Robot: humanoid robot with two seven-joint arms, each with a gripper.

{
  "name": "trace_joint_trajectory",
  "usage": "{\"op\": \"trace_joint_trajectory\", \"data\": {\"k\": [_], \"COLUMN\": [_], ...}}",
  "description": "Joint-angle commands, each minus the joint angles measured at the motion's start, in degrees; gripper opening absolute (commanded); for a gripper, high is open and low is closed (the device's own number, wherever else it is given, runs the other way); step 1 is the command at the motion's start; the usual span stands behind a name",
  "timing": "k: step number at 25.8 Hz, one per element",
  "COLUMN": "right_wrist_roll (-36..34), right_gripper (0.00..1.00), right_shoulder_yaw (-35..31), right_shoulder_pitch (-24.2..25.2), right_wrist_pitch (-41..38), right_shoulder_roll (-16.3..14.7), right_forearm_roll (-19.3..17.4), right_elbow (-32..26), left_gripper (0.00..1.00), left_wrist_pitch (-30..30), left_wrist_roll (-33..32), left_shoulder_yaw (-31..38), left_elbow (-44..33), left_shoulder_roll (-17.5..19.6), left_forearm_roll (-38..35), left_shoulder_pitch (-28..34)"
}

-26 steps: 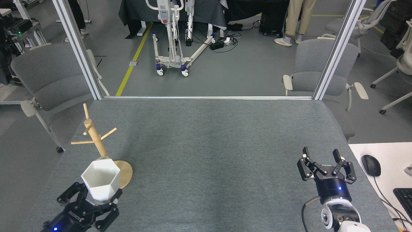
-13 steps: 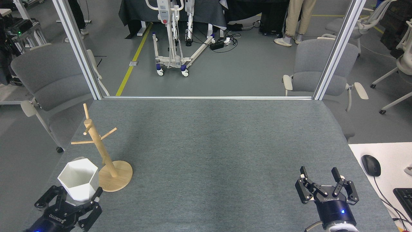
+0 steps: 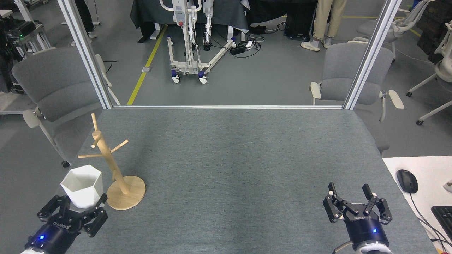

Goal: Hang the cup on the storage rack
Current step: 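Carry the cup with the left gripper beside the wooden stand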

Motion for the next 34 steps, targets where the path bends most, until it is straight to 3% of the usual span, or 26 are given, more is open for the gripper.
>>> {"op": "trace_joint_trajectory", "data": {"k": [1,9,16,34], "right_wrist_roll": [0.0,0.2,0.3,0.1], "right_gripper": [0.99,0.99,0.99,0.99], "right_shoulder_yaw": [0.0,0.4,0.2,0.2], "right_shoulder_pitch": [-0.1,-3.2,-5.7,-6.6], "right_wrist_pitch": [-0.2,-0.2,-0.2,-0.2], "right_shoulder_roll": [0.6,1.7,1.9,1.6], "right_forearm_roll": [-0.1,-0.1,0.0,0.3], "right_elbow": [0.3,1.3,3.2,6.4], "left_gripper": [0.00,0.00,0.00,0.00], "left_wrist_pitch": [0.1,0.2,-0.9,-0.9], "left_wrist_roll": [0.1,0.1,0.0,-0.4], "left_shoulder_yaw": [2.6,4.4,4.3,1.5], "left_elbow": [2.8,8.2,7.2,7.5], "left_shoulder_roll": [1.2,5.0,5.3,5.7], "left_forearm_roll": [0.0,0.1,0.1,-2.5], "left_shoulder_pitch": [-1.8,-6.1,-7.1,-8.3]}}
